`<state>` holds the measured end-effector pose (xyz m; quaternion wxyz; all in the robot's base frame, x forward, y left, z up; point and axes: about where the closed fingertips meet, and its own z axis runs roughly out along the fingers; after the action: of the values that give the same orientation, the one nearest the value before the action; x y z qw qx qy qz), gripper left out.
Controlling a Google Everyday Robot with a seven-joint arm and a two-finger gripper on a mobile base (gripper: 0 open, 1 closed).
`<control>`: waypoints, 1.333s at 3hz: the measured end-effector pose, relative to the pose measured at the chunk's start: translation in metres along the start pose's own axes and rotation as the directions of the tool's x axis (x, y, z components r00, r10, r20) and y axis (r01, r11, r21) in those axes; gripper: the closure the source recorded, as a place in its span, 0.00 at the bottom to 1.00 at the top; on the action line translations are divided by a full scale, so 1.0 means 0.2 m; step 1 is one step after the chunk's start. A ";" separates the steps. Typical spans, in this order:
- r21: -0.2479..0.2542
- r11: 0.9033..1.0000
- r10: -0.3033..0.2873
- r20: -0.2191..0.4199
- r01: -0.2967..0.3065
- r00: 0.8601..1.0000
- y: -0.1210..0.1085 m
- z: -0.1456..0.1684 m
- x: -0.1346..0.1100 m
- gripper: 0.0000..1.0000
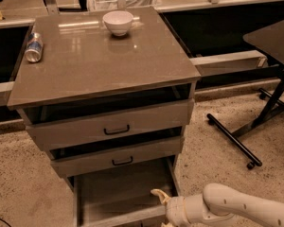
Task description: Close bottom drawer
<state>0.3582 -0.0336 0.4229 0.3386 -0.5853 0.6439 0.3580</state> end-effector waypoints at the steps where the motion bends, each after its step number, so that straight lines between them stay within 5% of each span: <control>1: -0.094 0.989 -0.116 -0.026 0.113 0.993 0.00 0.12 0.15 0.00; 3: -0.116 0.986 -0.128 -0.035 0.123 0.991 0.01 0.17 0.17 0.00; 4: -0.055 0.991 -0.124 -0.071 0.120 0.990 -0.09 0.27 0.36 0.00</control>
Offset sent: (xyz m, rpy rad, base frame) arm -0.0023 0.0047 -0.0380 -0.0254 -0.0494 0.1406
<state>0.3712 -0.0250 0.3321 0.3207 -0.6451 0.6096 0.3309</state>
